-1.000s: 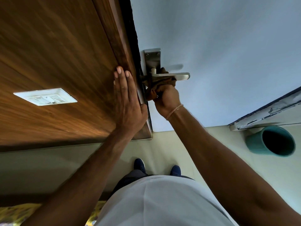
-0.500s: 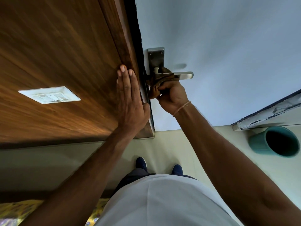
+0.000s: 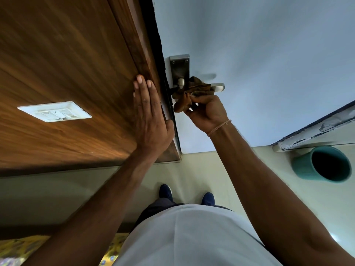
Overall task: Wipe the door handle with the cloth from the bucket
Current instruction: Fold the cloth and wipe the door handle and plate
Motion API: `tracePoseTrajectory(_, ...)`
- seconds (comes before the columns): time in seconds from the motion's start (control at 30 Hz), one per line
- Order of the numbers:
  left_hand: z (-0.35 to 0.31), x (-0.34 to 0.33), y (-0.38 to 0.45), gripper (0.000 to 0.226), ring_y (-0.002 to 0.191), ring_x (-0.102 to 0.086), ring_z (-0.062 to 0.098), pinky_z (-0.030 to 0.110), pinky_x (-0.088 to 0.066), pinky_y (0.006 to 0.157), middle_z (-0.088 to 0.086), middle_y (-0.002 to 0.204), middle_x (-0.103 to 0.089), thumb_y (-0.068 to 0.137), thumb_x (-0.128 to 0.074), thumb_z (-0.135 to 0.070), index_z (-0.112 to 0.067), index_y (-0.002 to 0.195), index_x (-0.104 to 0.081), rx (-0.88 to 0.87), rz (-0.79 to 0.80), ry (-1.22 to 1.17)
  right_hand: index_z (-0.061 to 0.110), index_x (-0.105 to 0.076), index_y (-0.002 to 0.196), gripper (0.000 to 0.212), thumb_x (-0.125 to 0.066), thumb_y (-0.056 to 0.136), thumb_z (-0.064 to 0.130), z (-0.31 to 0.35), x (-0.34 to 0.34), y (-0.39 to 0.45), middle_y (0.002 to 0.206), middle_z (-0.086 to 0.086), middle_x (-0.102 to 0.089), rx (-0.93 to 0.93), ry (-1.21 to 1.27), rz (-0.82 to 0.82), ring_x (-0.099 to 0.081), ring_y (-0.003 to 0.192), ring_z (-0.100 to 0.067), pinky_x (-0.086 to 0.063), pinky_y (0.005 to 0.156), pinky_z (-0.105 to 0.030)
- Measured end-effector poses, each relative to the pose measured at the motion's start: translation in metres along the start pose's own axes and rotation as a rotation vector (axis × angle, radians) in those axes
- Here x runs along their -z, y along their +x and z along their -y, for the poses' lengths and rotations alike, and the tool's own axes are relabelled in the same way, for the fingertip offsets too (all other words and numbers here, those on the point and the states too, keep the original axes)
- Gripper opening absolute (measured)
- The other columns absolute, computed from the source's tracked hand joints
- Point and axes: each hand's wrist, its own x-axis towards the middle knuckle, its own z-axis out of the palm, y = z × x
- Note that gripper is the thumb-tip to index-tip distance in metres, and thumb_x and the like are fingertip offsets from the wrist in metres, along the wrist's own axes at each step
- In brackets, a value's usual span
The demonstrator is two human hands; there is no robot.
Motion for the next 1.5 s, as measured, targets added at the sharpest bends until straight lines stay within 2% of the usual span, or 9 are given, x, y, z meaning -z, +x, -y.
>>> tracePoseTrajectory(0.37, -0.003, -0.001, -0.001, 0.106, 0.166, -0.013, 0.049, 0.057, -0.019, 0.137, 0.036, 0.175, -0.013, 0.081, -0.070, -0.011, 0.010, 0.167, -0.011, 0.018, -0.014, -0.003, -0.005, -0.057, 0.133, 0.059, -0.030, 0.082, -0.022, 0.044, 0.023, -0.001, 0.116, -0.022, -0.066, 0.148, -0.055, -0.002, -0.075, 0.085, -0.038, -0.057, 0.080, -0.046)
tracePoseTrajectory(0.47, -0.005, -0.002, -0.001, 0.105, 0.166, -0.013, 0.049, 0.056, -0.018, 0.138, 0.036, 0.175, -0.013, 0.081, -0.069, -0.011, 0.010, 0.167, -0.012, 0.027, -0.020, -0.009, -0.011, -0.058, 0.114, 0.048, -0.039, 0.071, -0.023, 0.052, 0.030, -0.005, 0.116, -0.032, -0.068, 0.266, -0.223, -0.004, -0.069, 0.100, -0.052, -0.060, 0.074, -0.052)
tracePoseTrajectory(0.57, -0.007, -0.002, 0.000, 0.103, 0.165, -0.012, 0.050, 0.055, -0.016, 0.138, 0.038, 0.174, -0.014, 0.081, -0.068, -0.009, 0.012, 0.166, -0.013, 0.029, -0.035, -0.027, 0.002, -0.067, 0.101, 0.035, -0.052, 0.077, -0.018, 0.056, 0.035, -0.012, 0.112, -0.033, -0.075, 0.550, -0.550, -0.067, -0.078, 0.110, -0.040, -0.065, 0.088, -0.062)
tracePoseTrajectory(0.77, -0.010, -0.002, 0.001, 0.103, 0.165, -0.013, 0.052, 0.057, -0.017, 0.137, 0.040, 0.173, -0.014, 0.079, -0.068, -0.005, 0.015, 0.164, -0.015, 0.033, -0.043, -0.043, 0.023, -0.084, 0.108, 0.036, -0.080, 0.074, 0.013, 0.060, 0.038, -0.018, 0.118, -0.001, -0.070, 1.025, -1.374, -0.190, -0.069, 0.110, -0.027, -0.058, 0.092, -0.033)
tracePoseTrajectory(0.87, -0.009, -0.001, 0.000, 0.104, 0.165, -0.012, 0.051, 0.058, -0.017, 0.137, 0.039, 0.174, -0.012, 0.079, -0.068, -0.006, 0.014, 0.165, -0.013, 0.031, -0.030, -0.052, 0.020, -0.083, 0.106, 0.039, -0.074, 0.071, 0.006, 0.056, 0.044, -0.006, 0.114, 0.000, -0.076, 0.888, -1.104, -0.219, -0.075, 0.106, -0.023, -0.064, 0.094, -0.041)
tracePoseTrajectory(0.97, -0.007, -0.001, 0.000, 0.106, 0.166, -0.011, 0.050, 0.059, -0.018, 0.137, 0.038, 0.175, -0.011, 0.079, -0.068, -0.006, 0.012, 0.166, -0.011, 0.024, -0.018, -0.049, -0.003, -0.073, 0.120, 0.045, -0.056, 0.079, -0.008, 0.049, 0.043, 0.003, 0.122, -0.033, -0.072, 0.450, -0.461, -0.046, -0.074, 0.107, -0.052, -0.064, 0.090, -0.064)
tracePoseTrajectory(1.03, -0.006, -0.001, -0.001, 0.106, 0.166, -0.011, 0.050, 0.060, -0.019, 0.137, 0.037, 0.175, -0.012, 0.079, -0.069, -0.006, 0.012, 0.166, -0.011, 0.028, -0.017, -0.053, -0.002, -0.067, 0.120, 0.044, -0.042, 0.087, -0.017, 0.033, 0.036, 0.004, 0.121, -0.035, -0.066, 0.234, -0.153, 0.031, -0.074, 0.103, -0.051, -0.065, 0.085, -0.057)
tracePoseTrajectory(1.23, 0.000, 0.004, 0.000, 0.099, 0.166, -0.012, 0.051, 0.061, -0.019, 0.136, 0.038, 0.174, -0.013, 0.081, -0.065, 0.002, 0.012, 0.166, -0.014, -0.005, 0.000, -0.098, 0.005, -0.062, 0.134, 0.055, -0.039, 0.090, -0.021, -0.023, -0.009, 0.018, 0.144, -0.024, -0.058, 0.051, 0.195, -0.012, -0.055, 0.137, -0.044, -0.043, 0.122, -0.059)
tracePoseTrajectory(1.5, 0.008, 0.007, 0.001, 0.091, 0.166, -0.009, 0.052, 0.066, -0.019, 0.134, 0.038, 0.174, -0.011, 0.085, -0.052, -0.004, 0.013, 0.165, -0.014, -0.035, 0.046, -0.216, 0.002, -0.037, 0.165, 0.072, -0.020, 0.097, -0.014, -0.041, -0.042, 0.017, 0.146, -0.025, -0.058, -0.028, 0.345, -0.010, -0.065, 0.113, -0.039, -0.067, 0.064, -0.033)
